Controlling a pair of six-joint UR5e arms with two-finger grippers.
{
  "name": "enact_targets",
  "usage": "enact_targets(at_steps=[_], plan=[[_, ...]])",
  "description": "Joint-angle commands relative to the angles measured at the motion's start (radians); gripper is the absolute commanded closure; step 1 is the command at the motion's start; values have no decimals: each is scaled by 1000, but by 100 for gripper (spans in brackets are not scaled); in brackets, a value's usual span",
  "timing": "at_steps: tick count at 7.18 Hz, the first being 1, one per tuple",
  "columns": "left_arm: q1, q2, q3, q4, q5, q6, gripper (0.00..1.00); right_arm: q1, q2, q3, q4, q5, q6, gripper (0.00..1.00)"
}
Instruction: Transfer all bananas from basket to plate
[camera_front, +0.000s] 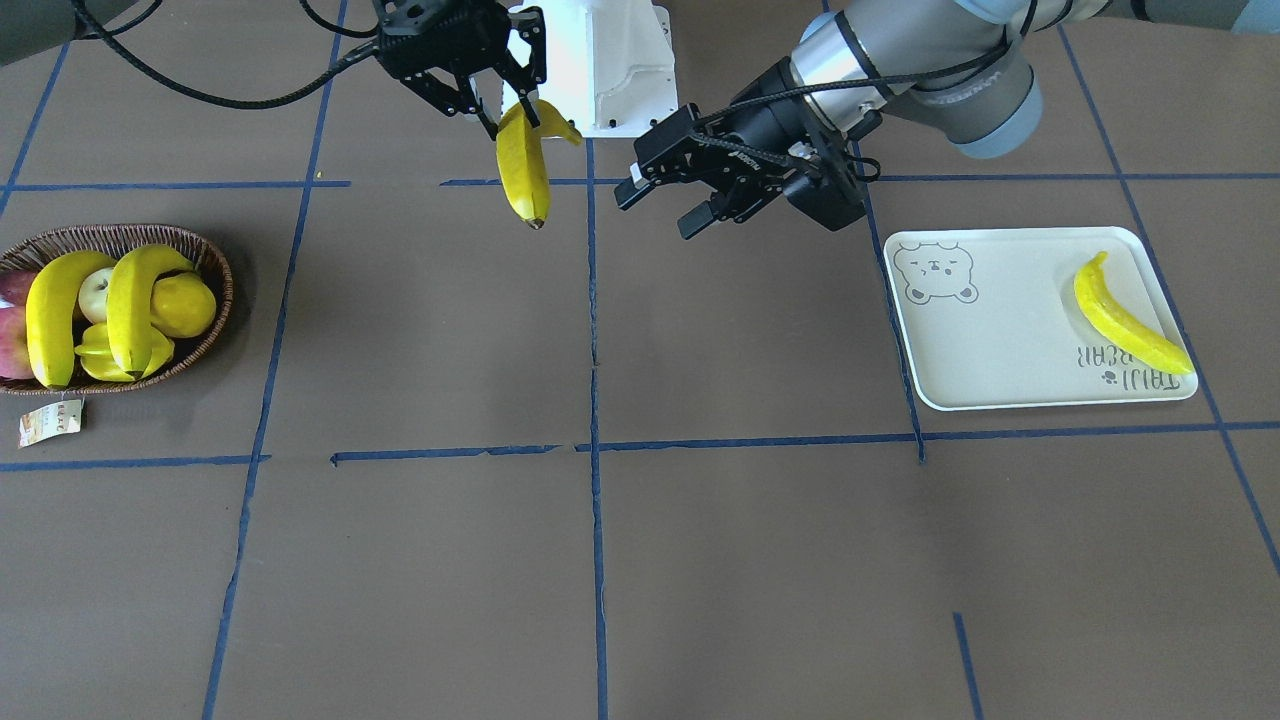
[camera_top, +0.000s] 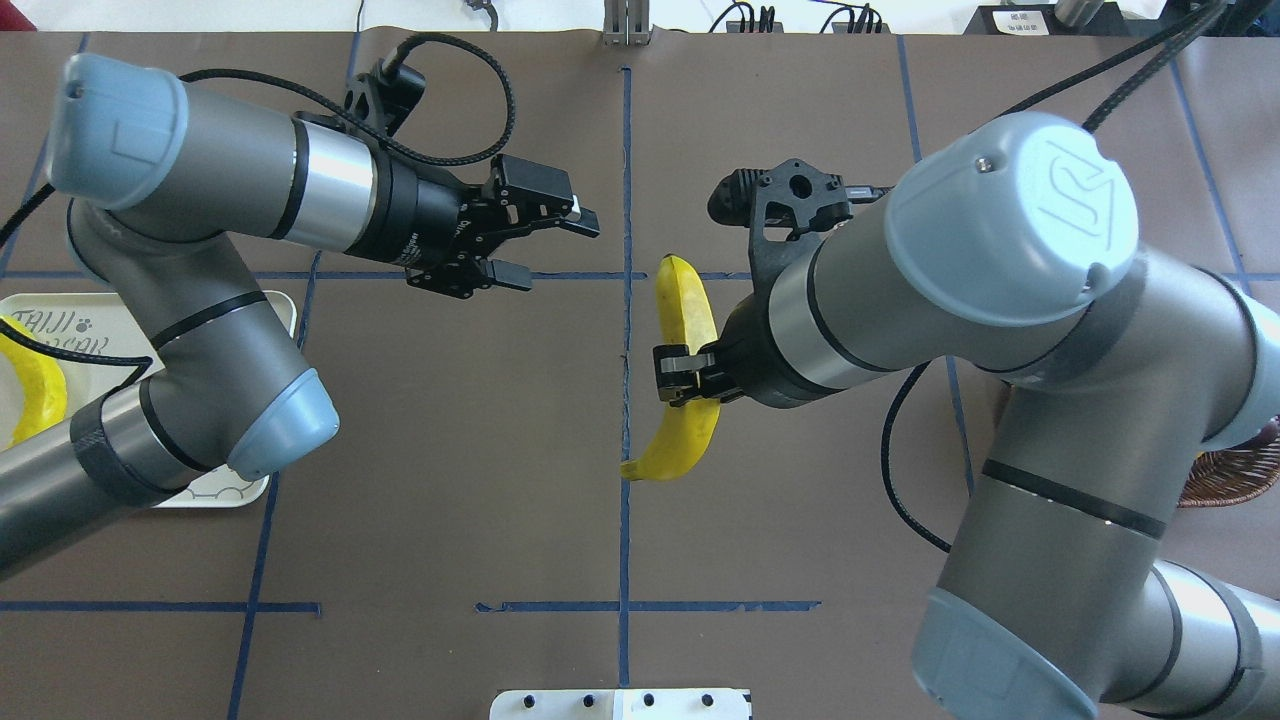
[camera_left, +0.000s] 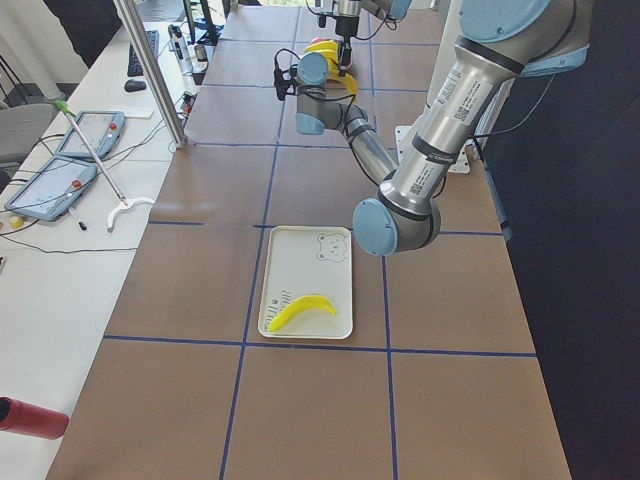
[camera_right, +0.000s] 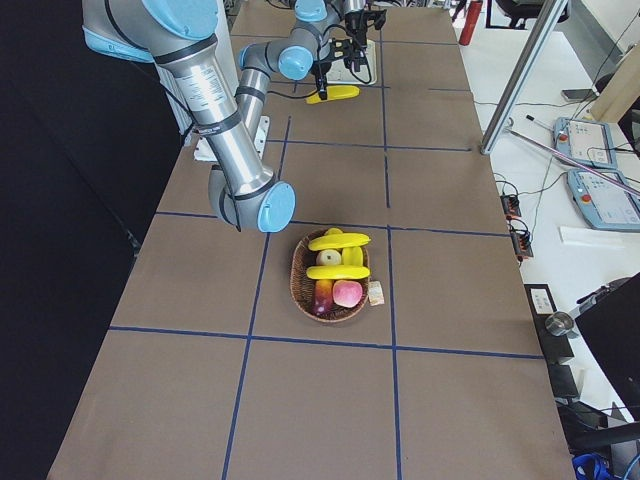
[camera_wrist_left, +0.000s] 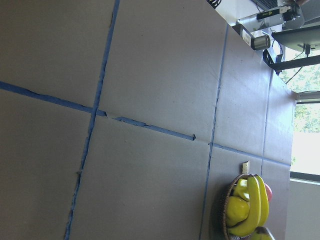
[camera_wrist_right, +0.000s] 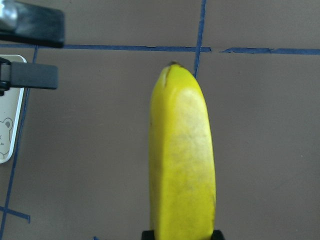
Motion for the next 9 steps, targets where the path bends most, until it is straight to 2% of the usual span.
enact_targets(at_steps=[1, 2, 4, 5, 6, 7, 8, 9], plan=[[49, -57, 19, -1, 4, -12, 1, -18, 28, -22, 6, -14, 4, 99], [81, -59, 20, -1, 6, -8, 1, -18, 26, -30, 49, -14, 15, 99], [115, -62, 23, -4, 7, -6, 1, -18, 28, -35, 54, -14, 29, 99], [117, -63, 23, -4, 7, -8, 27, -18, 26, -35, 60, -12, 29, 99], [117, -57, 22, -4, 6, -2, 94, -17, 25, -35, 60, -12, 27, 99], [115, -57, 22, -11, 6, -2, 100, -17, 22, -33, 60, -12, 27, 96], [103, -51, 22, -13, 4, -2, 100, -17, 22, -33, 60, -11, 27, 33], [94, -48, 23, -4, 6, 1, 100, -17, 22, -22, 61, -12, 30, 0]])
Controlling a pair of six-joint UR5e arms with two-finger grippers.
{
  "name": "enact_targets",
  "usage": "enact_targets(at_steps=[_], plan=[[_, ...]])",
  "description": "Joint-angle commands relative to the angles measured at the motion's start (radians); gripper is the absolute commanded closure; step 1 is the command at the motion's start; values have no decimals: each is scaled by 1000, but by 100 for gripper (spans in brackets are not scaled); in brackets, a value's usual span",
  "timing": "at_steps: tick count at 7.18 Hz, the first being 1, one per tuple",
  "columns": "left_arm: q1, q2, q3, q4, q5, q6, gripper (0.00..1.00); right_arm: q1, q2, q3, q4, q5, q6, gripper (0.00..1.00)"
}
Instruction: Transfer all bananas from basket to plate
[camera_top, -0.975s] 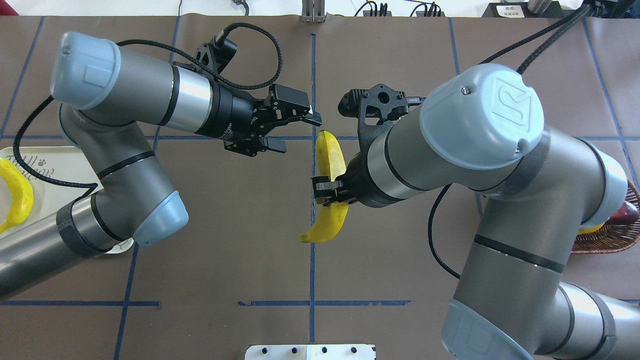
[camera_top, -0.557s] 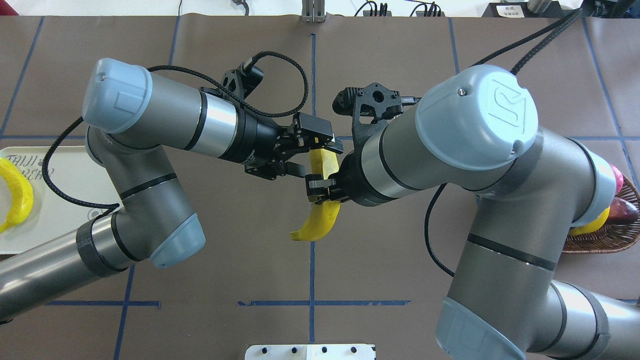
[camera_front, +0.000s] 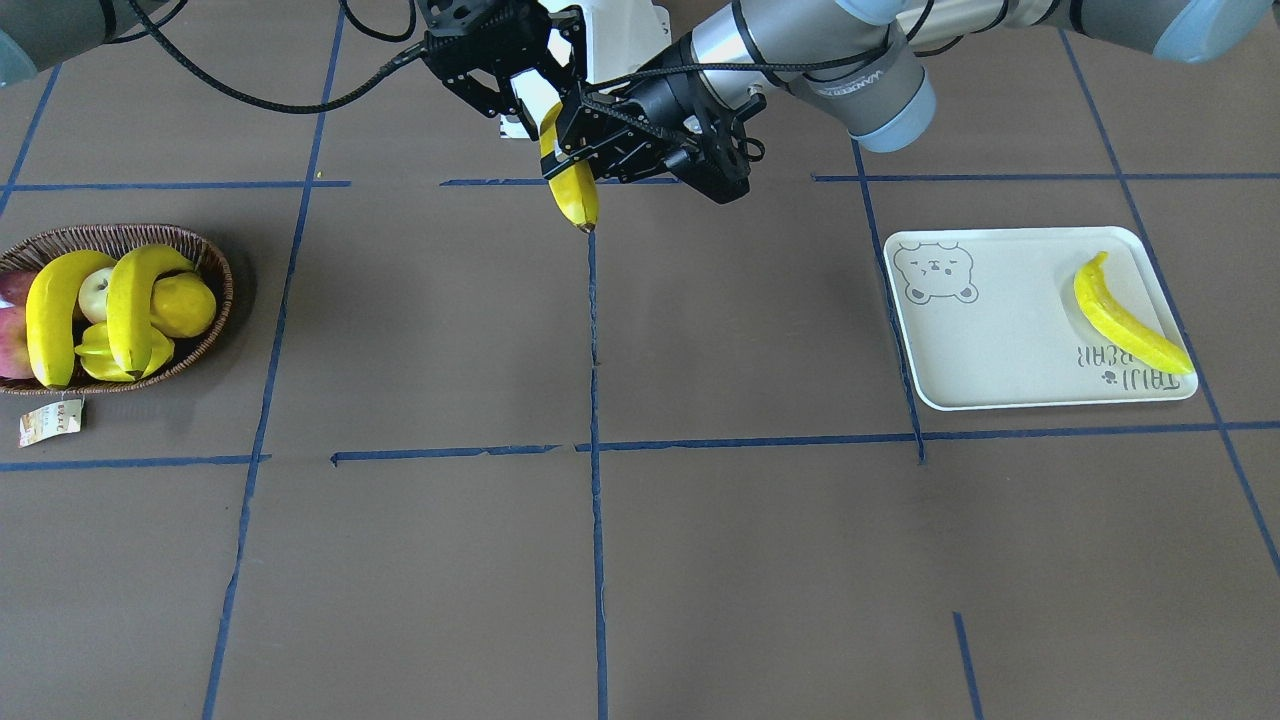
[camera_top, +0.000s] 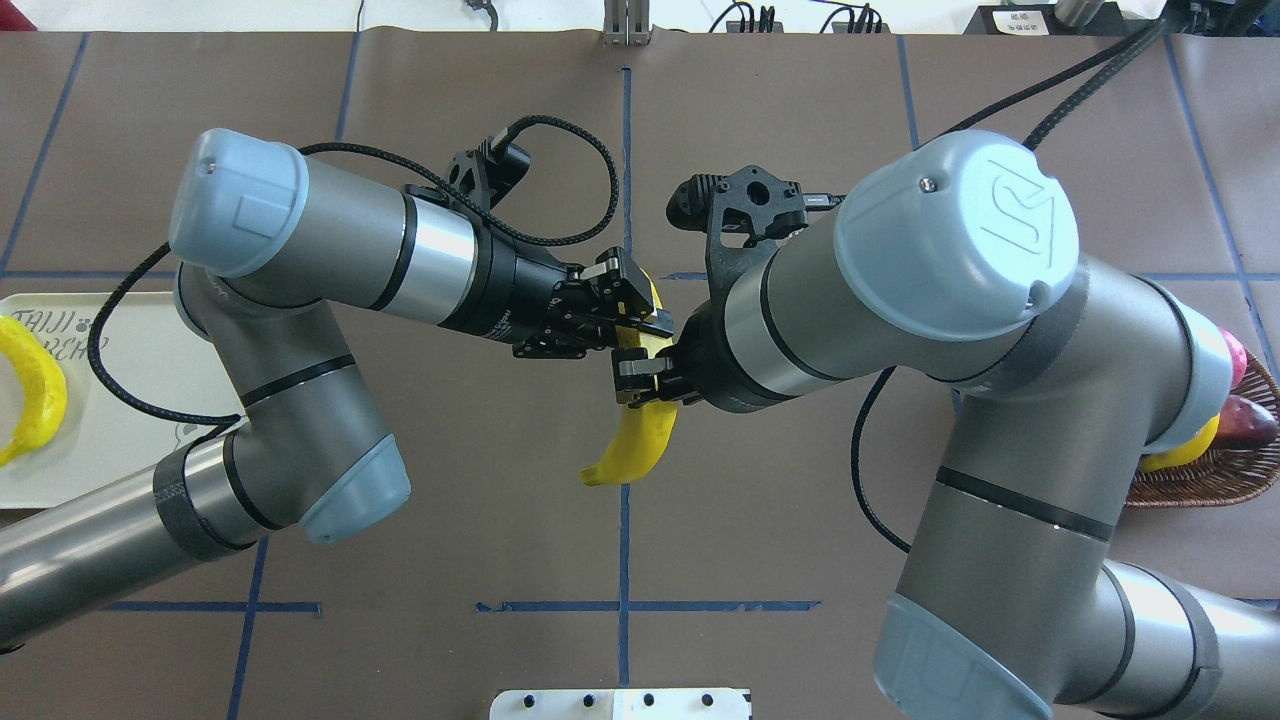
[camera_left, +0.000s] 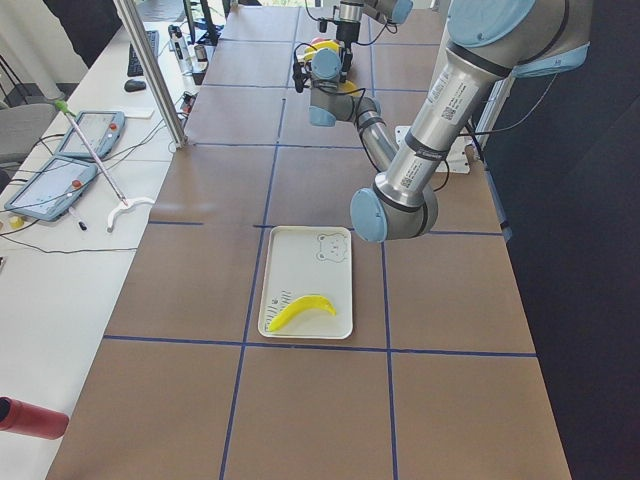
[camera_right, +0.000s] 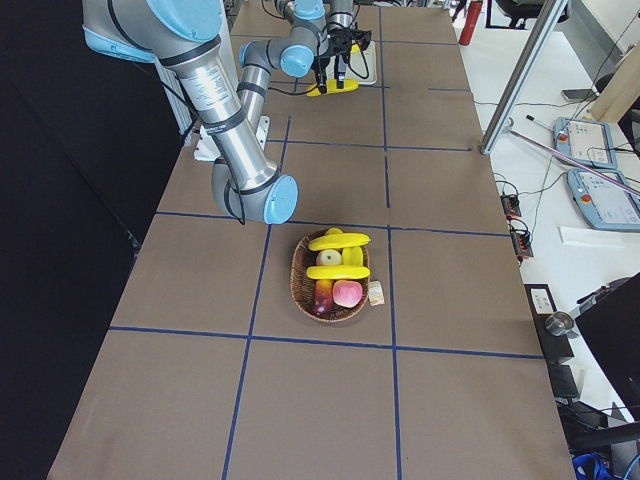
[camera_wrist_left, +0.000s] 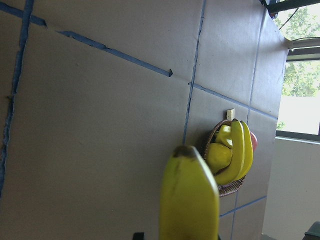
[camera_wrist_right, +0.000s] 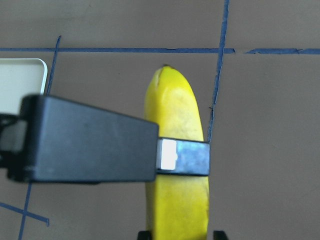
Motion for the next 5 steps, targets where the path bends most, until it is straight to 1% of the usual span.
enact_targets(at_steps=[1, 2, 3, 4, 5], plan=[[-32, 7, 1, 9, 1, 4, 100, 5, -4, 20, 1, 2, 4, 0], [-59, 31, 1, 16, -1, 4, 100, 15, -8, 45, 0, 10, 2, 0], [-64, 61, 6, 91, 4, -1, 100, 35, -37, 112, -14, 10, 4, 0], [-123, 123, 0, 178, -7, 22, 100, 69, -95, 179, -16, 27, 5, 0], [-180, 175, -5, 285, -16, 135, 100, 116, -137, 207, -16, 54, 4, 0]])
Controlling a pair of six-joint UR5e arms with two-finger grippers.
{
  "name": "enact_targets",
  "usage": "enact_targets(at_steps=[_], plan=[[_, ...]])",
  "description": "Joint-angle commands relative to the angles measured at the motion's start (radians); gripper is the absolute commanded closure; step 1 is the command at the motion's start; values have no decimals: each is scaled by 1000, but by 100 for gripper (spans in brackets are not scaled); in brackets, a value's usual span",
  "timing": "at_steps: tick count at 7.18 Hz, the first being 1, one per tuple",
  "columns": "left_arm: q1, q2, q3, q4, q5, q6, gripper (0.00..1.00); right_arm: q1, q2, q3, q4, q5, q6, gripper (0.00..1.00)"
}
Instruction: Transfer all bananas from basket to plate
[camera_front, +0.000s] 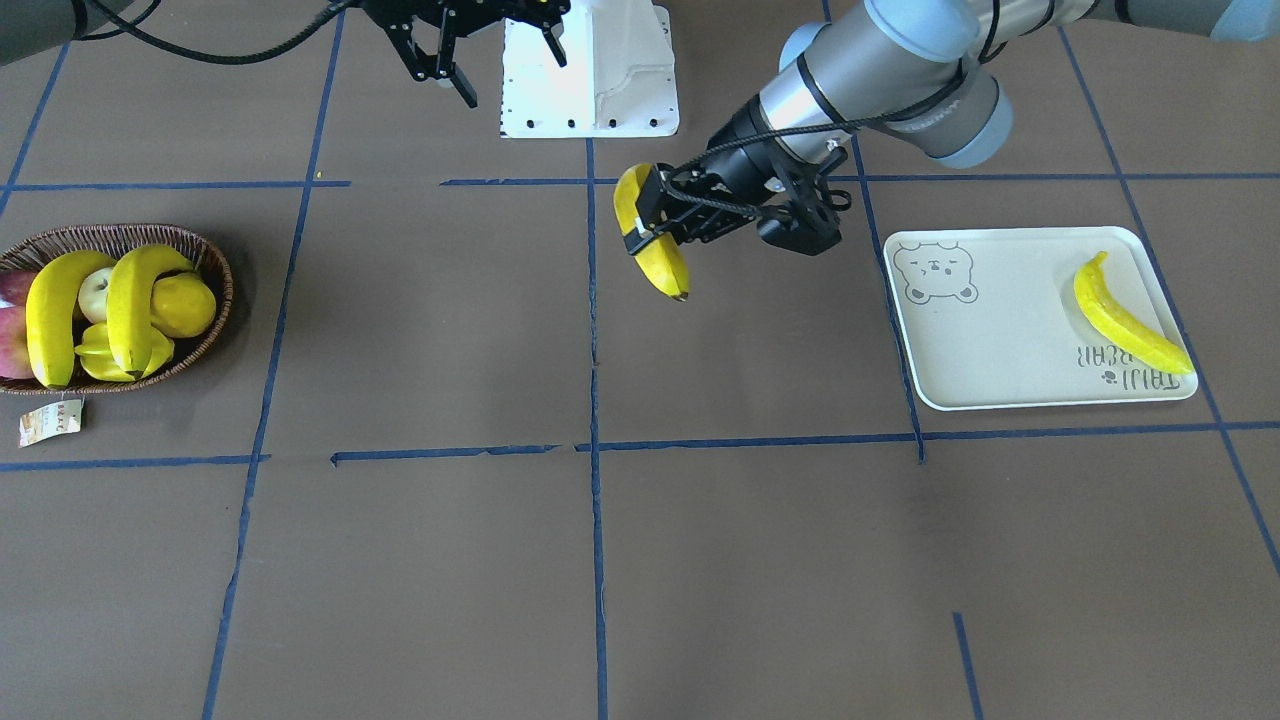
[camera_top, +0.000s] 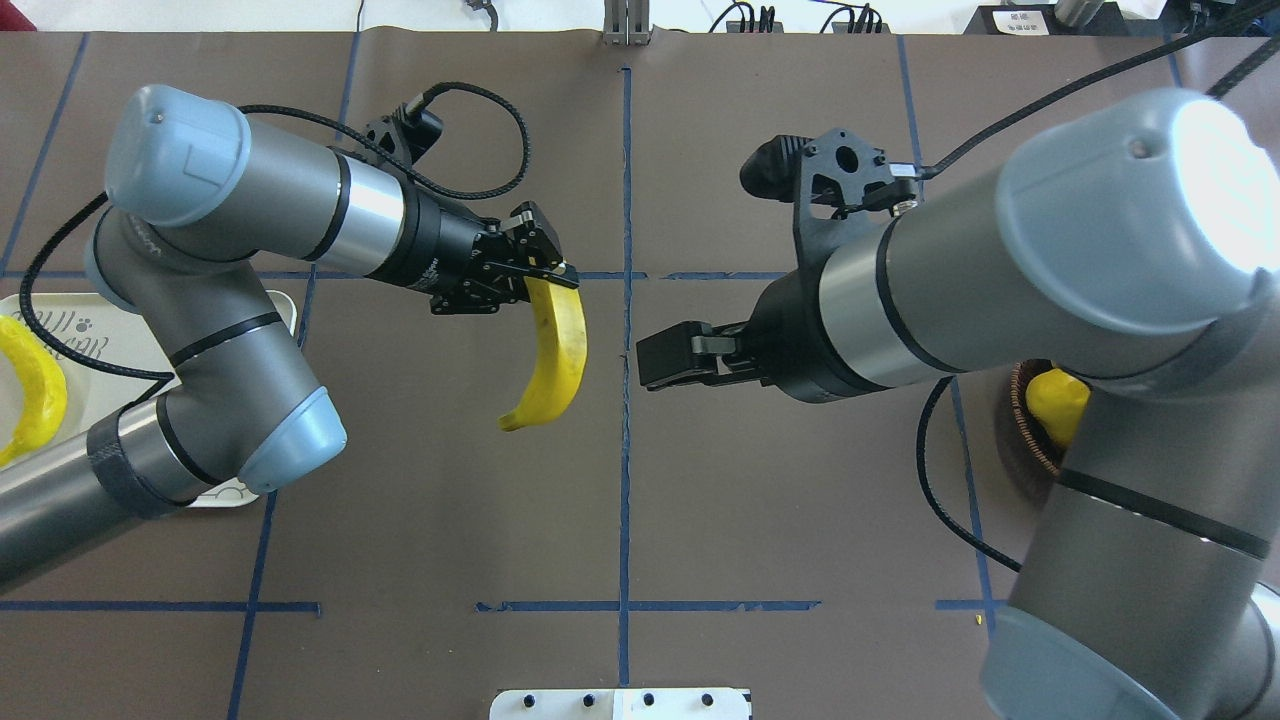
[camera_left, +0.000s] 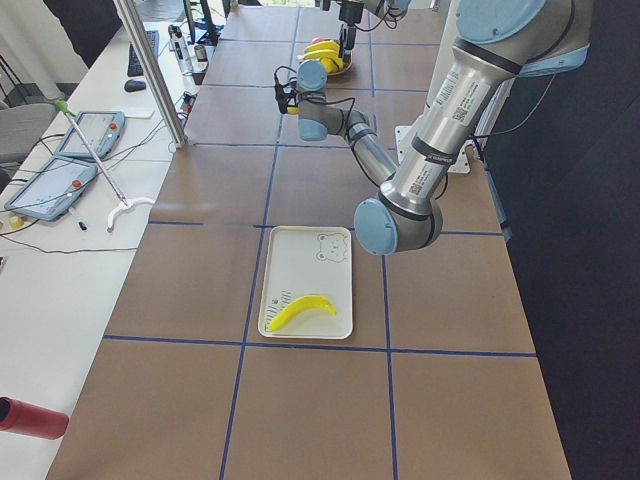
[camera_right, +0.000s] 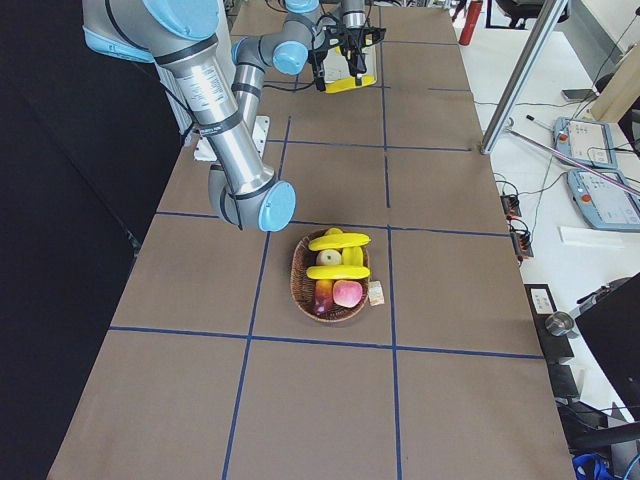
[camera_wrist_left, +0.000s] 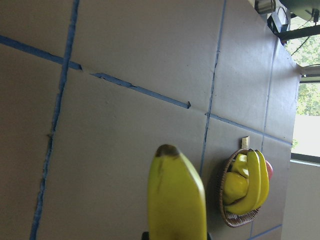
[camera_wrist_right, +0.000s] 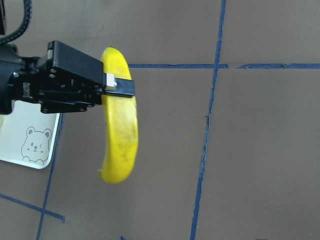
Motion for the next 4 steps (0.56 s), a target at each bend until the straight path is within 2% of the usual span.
enact_targets(at_steps=[1, 2, 4], plan=[[-124, 120, -28, 263, -10, 293, 100, 94, -92, 57, -2, 47, -2, 0], [-155, 233, -51, 330, 5, 488, 100, 117, -120, 66, -11, 48, 0, 0], [-218, 419, -51, 328, 7, 587, 100, 150, -143, 66, -60, 48, -7, 0]])
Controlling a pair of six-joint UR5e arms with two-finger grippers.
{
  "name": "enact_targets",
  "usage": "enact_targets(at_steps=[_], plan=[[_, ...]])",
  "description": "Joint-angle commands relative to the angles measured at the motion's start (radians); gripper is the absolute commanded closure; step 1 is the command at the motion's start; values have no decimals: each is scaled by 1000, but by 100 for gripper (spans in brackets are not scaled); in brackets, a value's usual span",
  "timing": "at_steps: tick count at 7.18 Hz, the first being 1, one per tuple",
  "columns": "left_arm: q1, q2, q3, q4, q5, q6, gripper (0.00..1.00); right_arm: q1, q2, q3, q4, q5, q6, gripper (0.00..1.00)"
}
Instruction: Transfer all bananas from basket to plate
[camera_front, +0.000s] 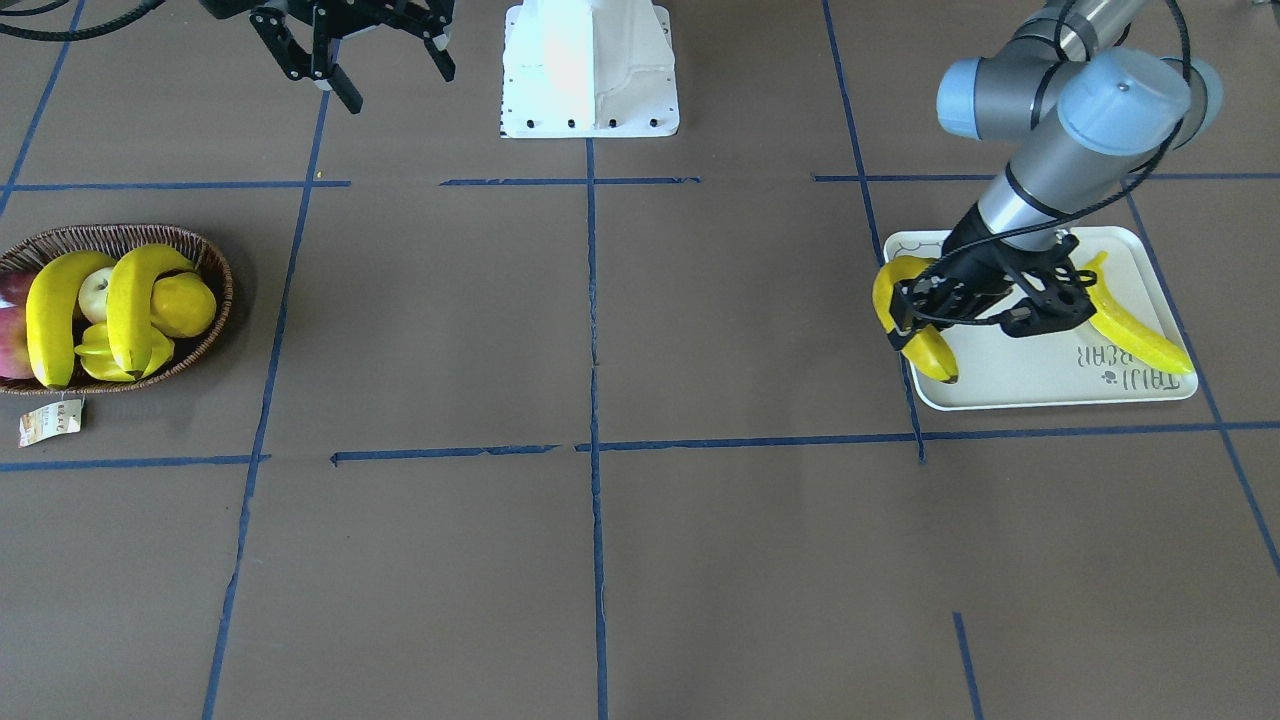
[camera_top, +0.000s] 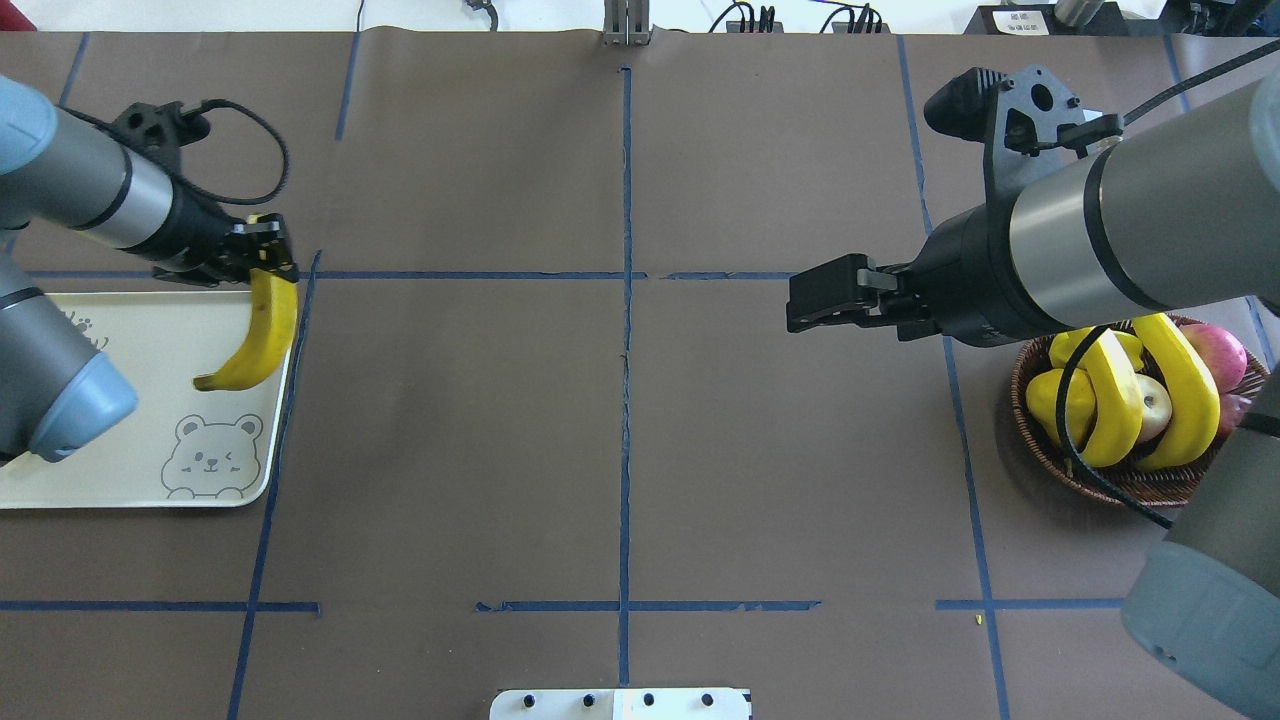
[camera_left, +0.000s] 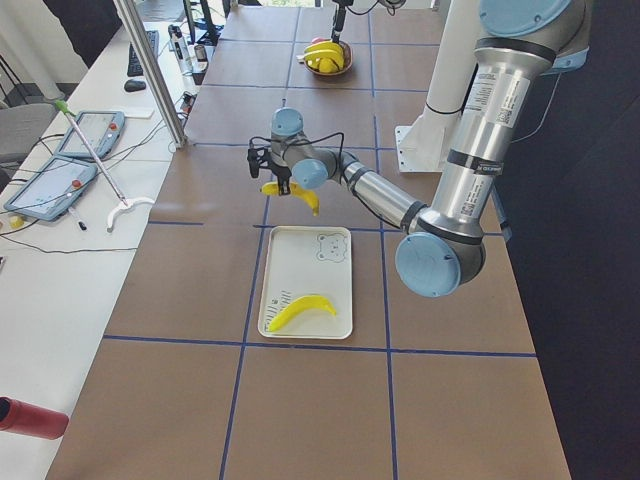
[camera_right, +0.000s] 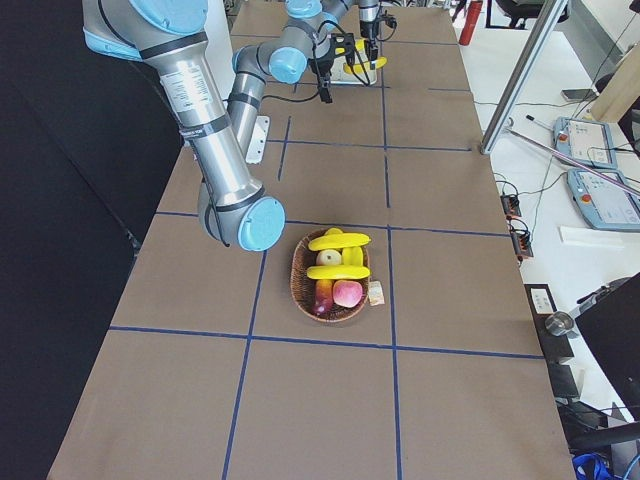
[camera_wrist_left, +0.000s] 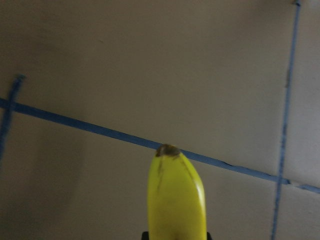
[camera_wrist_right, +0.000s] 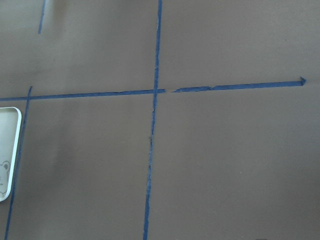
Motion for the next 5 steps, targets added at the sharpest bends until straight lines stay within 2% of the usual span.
enact_targets(at_steps=[1, 2, 4, 5], plan=[[-39, 197, -13, 4, 3, 67, 100, 20, -23, -1, -25, 1, -4, 0], [-39, 245, -17, 3, 15, 67, 100, 20, -43, 3, -27, -2, -4, 0], [-36, 275, 10, 1, 108, 122, 100, 22, -84, 13, -25, -11, -2, 0], [-36, 279, 15, 0, 109, 122, 87, 22, -89, 13, -25, -11, -2, 0]])
